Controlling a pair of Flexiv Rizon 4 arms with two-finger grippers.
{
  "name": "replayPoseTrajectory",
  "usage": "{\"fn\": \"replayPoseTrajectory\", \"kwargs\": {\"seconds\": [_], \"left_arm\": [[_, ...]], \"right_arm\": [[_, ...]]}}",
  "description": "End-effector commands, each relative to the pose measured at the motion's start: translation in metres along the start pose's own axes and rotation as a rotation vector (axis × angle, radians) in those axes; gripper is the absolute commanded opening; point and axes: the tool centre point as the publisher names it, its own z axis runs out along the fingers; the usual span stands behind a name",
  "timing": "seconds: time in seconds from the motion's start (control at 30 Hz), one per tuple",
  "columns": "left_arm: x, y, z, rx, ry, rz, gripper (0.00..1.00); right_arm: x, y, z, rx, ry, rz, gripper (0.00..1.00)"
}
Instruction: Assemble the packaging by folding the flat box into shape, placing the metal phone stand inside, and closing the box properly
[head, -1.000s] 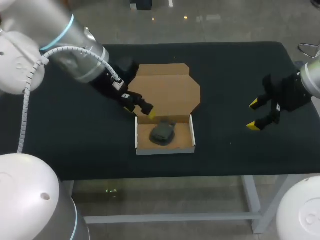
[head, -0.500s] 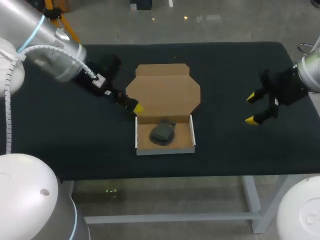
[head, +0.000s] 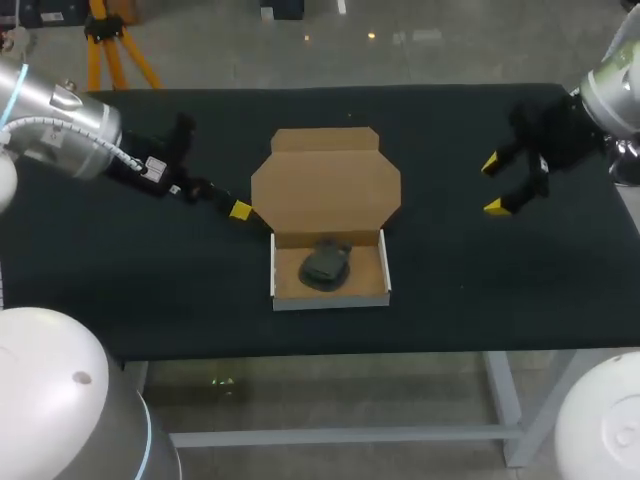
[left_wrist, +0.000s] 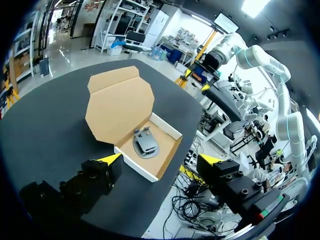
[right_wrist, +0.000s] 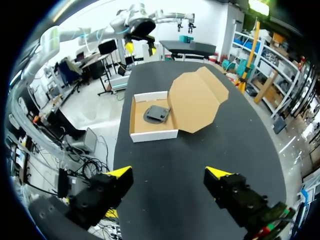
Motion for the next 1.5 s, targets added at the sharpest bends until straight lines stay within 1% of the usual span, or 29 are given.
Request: {"fn": "replayPoseTrajectory", "kwargs": {"seconds": [0.03, 0.13, 0.53, 0.57, 0.6, 0.67, 0.73, 0.8, 0.83, 0.87, 0.9, 0.97, 1.17, 1.33, 1.47, 1.5], "left_arm": [[-0.017, -0.002, 0.004, 0.007, 0.015, 0.027, 1.0], [-0.03, -0.004, 0.004, 0.02, 0.006, 0.042, 1.0], [-0.03, -0.004, 0.004, 0.02, 0.006, 0.042, 1.0], [-0.032, -0.002, 0.006, 0.017, -0.013, 0.039, 1.0], [-0.034, -0.001, 0.007, 0.023, -0.022, 0.044, 1.0], [-0.037, -0.002, 0.008, 0.065, -0.004, 0.067, 1.0], [-0.043, -0.003, 0.009, 0.086, -0.023, 0.092, 1.0], [-0.048, -0.004, 0.011, 0.099, -0.017, 0.102, 1.0], [-0.05, -0.005, 0.011, 0.105, -0.028, 0.122, 1.0], [-0.052, -0.005, 0.012, 0.106, -0.036, 0.127, 1.0], [-0.055, -0.006, 0.012, 0.108, -0.026, 0.138, 1.0], [-0.062, -0.007, 0.013, 0.119, -0.029, 0.148, 1.0], [-0.084, -0.012, 0.022, 0.124, 0.002, 0.161, 1.0], [-0.102, -0.016, 0.032, 0.113, 0.025, 0.178, 1.0], [-0.116, -0.018, 0.039, 0.107, 0.058, 0.191, 1.0], [-0.119, -0.019, 0.04, 0.104, 0.062, 0.189, 0.99]], "right_arm": [[-0.009, 0.012, 0.001, 0.019, 0.07, -0.003, 1.0], [-0.013, 0.019, 0.002, 0.024, 0.074, -0.012, 1.0], [-0.015, 0.02, 0.002, 0.022, 0.081, -0.014, 1.0], [-0.015, 0.02, 0.002, 0.022, 0.081, -0.014, 1.0], [-0.015, 0.02, 0.002, 0.022, 0.081, -0.014, 1.0], [-0.02, 0.029, 0.005, 0.025, 0.101, -0.038, 1.0], [-0.024, 0.037, 0.007, 0.031, 0.127, -0.056, 1.0], [-0.029, 0.044, 0.009, 0.055, 0.146, -0.067, 1.0], [-0.03, 0.048, 0.01, 0.069, 0.154, -0.07, 1.0], [-0.031, 0.051, 0.01, 0.077, 0.159, -0.073, 1.0], [-0.033, 0.053, 0.009, 0.082, 0.16, -0.077, 1.0], [-0.035, 0.057, 0.008, 0.091, 0.166, -0.081, 1.0], [-0.041, 0.069, 0.006, 0.112, 0.173, -0.098, 1.0], [-0.044, 0.077, 0.004, 0.128, 0.181, -0.114, 1.0], [-0.044, 0.085, 0.004, 0.13, 0.188, -0.13, 1.0], [-0.045, 0.087, 0.004, 0.132, 0.189, -0.133, 1.0]]}}
